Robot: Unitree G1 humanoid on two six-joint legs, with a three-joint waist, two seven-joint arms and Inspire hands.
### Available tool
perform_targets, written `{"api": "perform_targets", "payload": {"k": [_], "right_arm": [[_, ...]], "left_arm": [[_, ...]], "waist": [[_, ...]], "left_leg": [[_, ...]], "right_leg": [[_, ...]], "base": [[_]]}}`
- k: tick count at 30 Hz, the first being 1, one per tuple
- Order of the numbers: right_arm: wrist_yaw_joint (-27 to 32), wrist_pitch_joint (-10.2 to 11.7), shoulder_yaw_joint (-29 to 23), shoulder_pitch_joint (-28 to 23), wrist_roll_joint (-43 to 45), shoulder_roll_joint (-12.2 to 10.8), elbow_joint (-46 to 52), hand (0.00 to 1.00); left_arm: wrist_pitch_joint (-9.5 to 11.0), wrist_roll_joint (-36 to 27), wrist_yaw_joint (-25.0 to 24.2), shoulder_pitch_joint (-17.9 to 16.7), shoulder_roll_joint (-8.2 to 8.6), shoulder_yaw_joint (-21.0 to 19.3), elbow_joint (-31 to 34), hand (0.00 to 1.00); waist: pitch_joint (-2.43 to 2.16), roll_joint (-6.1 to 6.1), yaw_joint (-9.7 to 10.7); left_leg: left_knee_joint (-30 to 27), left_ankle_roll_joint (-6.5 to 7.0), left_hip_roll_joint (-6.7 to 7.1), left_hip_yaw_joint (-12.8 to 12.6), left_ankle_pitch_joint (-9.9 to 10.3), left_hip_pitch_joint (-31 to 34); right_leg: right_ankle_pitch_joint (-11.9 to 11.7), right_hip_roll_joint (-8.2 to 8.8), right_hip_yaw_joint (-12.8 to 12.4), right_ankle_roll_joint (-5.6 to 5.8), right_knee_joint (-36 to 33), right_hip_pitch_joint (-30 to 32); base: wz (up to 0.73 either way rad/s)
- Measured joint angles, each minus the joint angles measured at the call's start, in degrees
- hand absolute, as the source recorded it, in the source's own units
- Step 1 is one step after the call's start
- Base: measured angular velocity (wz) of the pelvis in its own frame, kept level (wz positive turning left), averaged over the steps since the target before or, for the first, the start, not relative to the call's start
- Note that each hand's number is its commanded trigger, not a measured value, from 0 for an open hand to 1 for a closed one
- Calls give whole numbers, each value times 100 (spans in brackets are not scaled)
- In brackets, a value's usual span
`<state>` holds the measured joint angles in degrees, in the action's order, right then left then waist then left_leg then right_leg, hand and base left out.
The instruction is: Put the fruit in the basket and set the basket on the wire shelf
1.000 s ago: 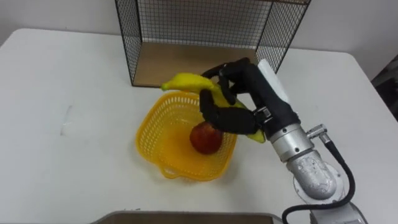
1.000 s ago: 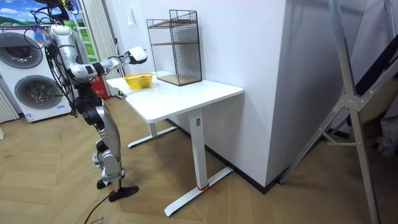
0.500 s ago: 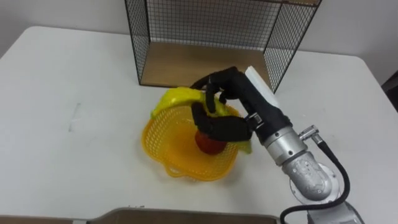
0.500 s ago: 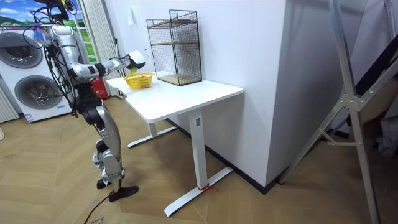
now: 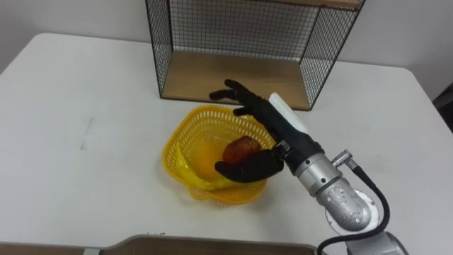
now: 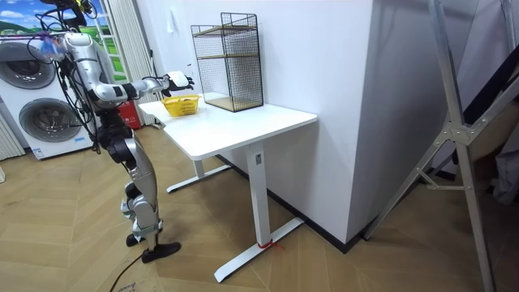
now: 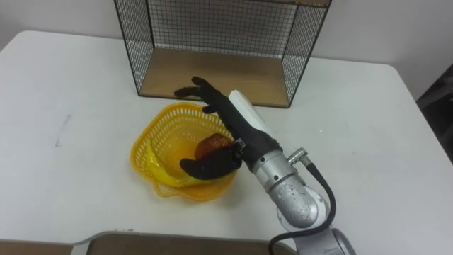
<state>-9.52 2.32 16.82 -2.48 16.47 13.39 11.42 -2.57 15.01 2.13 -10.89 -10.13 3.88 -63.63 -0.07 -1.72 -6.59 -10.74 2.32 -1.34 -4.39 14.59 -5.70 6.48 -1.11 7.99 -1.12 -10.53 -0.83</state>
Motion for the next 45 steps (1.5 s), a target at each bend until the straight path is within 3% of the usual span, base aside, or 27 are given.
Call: {"api": "perform_targets", "payload": {"k": [5,15,21,24,30,33,34,35,38,45], "right_arm": [[0,-59,-8,0,184,3,1,0],[16,-162,-6,-16,213,4,-153,0],[128,-190,-31,8,43,7,-152,0],[253,-186,-257,-30,-722,3,-112,0],[856,-11,-1007,-163,-1692,-30,-69,0],[1399,282,-1534,-454,-2010,-41,82,0],[1467,344,-1602,-501,-2111,-41,83,0],[1591,437,-1720,-580,-2323,-40,83,0],[1948,456,-2041,-821,-2539,-54,65,0],[2439,528,-2247,-1018,-2538,-246,-6,0]], "left_arm": [[11,-406,27,-45,2,-244,-20,0],[38,-1281,528,-106,1,-693,-66,0],[189,-2244,1011,-145,-17,-1012,20,0],[262,-2682,1447,-259,-10,-1336,606,0],[617,-2798,2501,-312,30,-1966,2151,0],[1049,-2702,3350,-471,35,-2081,3525,0],[1092,-2605,3508,-487,35,-2093,3688,0],[1066,-2349,3784,-547,31,-2104,3770,0],[1009,-2147,4350,-648,221,-2188,4265,0],[907,-1468,5234,-648,227,-2185,4870,0]], "waist": [[0,48,-21],[28,108,-90],[32,150,-154],[44,169,-153],[38,225,-143],[-6,333,-155],[-3,357,-145],[22,409,-115],[39,433,-164],[33,407,-156]], "left_leg": [[-2,0,-1,0,0,-13],[15,0,3,-5,0,-71],[17,0,1,19,0,-91],[14,0,2,47,-2,-85],[-3,0,6,94,-2,-84],[13,1,6,116,-2,-104],[13,1,6,118,-2,-104],[2,1,7,122,-2,-102],[-25,-2,2,131,0,-81],[-203,-28,-2,224,13,116]], "right_leg": [[0,0,1,0,-1,-13],[0,1,-9,0,-6,-58],[0,4,22,0,3,-82],[0,7,18,0,6,-89],[0,19,57,0,10,-118],[1,15,62,1,6,-126],[1,13,62,1,7,-126],[1,13,55,1,7,-122],[3,4,45,4,2,-94],[2,7,147,1,4,-3]], "base": [[0],[0],[2],[4],[3],[2],[0],[0],[2],[8]]}}
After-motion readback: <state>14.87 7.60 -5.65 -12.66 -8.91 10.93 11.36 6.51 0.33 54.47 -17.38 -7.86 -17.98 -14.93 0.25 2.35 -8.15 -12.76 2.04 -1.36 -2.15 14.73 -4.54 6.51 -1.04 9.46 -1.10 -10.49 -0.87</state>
